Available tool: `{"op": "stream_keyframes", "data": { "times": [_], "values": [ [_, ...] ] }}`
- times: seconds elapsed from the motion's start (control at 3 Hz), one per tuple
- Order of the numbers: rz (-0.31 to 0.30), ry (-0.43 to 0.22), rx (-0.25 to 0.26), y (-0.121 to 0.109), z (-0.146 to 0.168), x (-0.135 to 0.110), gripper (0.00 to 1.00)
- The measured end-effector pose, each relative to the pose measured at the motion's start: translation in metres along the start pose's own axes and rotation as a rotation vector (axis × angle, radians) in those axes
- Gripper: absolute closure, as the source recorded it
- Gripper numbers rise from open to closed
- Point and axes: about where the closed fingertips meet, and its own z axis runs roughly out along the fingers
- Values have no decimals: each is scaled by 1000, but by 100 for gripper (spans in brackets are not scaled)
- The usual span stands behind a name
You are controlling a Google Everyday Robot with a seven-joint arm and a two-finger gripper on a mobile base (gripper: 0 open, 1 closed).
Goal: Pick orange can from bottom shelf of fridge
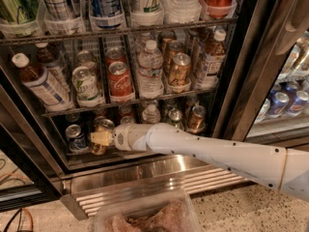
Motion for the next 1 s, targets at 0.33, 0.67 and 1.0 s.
{"op": "stream_keyframes", "data": {
  "times": [0.33,0.67,1.0],
  "values": [
    [109,1,9,7,-19,23,100],
    [220,9,41,19,-42,62,100],
    [311,4,75,28,-64,93,100]
  ]
}}
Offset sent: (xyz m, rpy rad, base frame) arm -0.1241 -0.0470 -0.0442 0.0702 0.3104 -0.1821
